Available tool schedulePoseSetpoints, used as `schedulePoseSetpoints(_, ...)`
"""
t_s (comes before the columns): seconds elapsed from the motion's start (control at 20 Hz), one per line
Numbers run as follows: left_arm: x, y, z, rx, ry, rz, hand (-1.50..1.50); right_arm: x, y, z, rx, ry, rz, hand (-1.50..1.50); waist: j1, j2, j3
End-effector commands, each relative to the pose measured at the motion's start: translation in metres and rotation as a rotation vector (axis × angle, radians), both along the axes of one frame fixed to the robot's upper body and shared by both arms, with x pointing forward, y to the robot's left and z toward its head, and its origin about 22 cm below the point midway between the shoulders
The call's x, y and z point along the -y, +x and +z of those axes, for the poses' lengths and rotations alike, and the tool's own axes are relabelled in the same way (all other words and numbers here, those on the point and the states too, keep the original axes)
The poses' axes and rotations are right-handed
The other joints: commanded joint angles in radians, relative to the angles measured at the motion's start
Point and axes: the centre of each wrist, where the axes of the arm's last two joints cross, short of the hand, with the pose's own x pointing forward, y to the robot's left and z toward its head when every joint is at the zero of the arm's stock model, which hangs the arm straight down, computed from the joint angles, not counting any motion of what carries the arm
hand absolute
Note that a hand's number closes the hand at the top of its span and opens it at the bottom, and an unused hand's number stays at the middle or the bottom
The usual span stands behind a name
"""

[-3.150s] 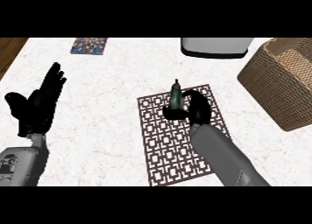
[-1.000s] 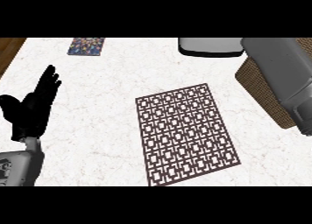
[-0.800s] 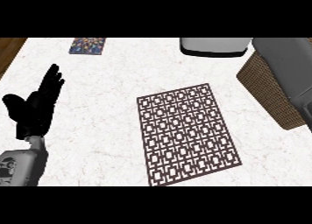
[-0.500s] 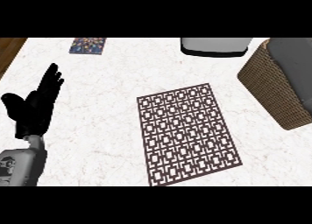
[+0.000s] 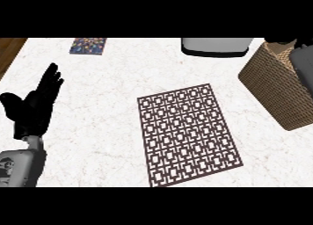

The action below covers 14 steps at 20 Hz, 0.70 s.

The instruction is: Pick the eggplant from the placemat and place it in the basket

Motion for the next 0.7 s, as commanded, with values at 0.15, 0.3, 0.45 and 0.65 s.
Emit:
schedulePoseSetpoints(0.15, -0.006, 0.003, -0.005, -0.007, 0.000, 0.001, 0.00, 0.025, -0.014, -0.025, 0.032, 0.045, 0.017, 1.50, -0.007, -0.002, 0.000)
schedulePoseSetpoints(0.3, 0.004, 0.001, -0.004, 0.005, 0.015, -0.015, 0.00, 0.061, -0.026, -0.023, -0.276, -0.566, 0.079, 1.50, 0.011, -0.001, -0.008)
schedulePoseSetpoints(0.45, 0.003, 0.002, -0.008, 0.002, -0.005, -0.026, 0.00, 0.064, -0.021, -0.002, -0.323, -0.682, 0.054, 1.50, 0.019, 0.004, -0.004)
schedulePoseSetpoints(0.65, 0.011, 0.003, -0.002, -0.008, -0.001, -0.029, 0.00, 0.049, -0.011, 0.015, -0.366, -0.756, 0.042, 1.50, 0.021, 0.004, -0.001)
